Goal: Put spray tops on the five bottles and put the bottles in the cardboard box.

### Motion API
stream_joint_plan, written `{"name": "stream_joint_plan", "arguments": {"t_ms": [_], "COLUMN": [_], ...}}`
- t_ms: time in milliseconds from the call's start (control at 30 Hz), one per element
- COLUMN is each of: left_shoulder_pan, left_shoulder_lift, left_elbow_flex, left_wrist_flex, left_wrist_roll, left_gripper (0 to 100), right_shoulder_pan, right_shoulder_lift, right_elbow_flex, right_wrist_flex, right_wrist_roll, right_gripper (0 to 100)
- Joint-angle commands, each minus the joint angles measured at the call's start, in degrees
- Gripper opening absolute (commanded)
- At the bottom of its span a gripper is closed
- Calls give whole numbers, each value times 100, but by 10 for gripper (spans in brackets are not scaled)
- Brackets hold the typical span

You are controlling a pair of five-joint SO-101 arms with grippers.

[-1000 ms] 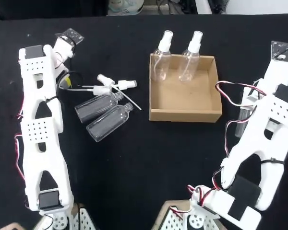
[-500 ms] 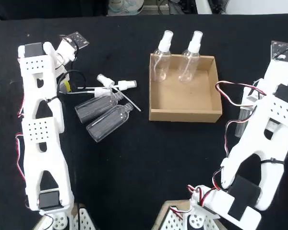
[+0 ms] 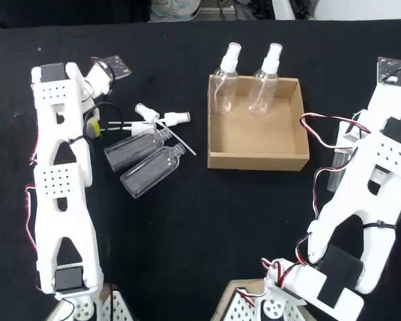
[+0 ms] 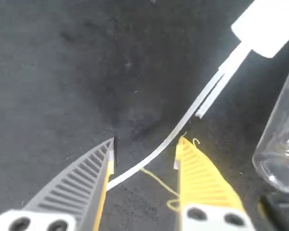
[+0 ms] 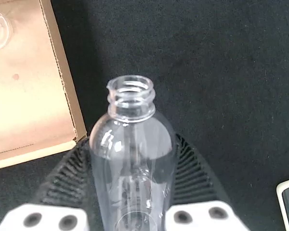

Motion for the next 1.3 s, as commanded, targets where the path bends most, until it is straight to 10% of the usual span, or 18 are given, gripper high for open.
{"name": "stream_joint_plan", "arguments": {"t_ms": [0,300,767,1267], "left_shoulder_pan": [119,31,-787,-1771], "left_shoulder_lift": [141,132,-413,-2338], "left_elbow_flex": [-119,-127,-48,3143], "left_wrist_flex": [0,141,273,246], "left_wrist_roll": [-79,-35,-88,-1090], "left_gripper": [203,30,29,29], "right_shoulder_pan": [-88,-88,-88,-97], "right_shoulder_lift": [-321,-321,-321,-330], "right_elbow_flex": [-22,-22,251,224], "right_wrist_flex": [-123,-123,-396,-404], "right_wrist_roll": [-26,-26,-26,-26], "right_gripper": [11,11,11,11]}}
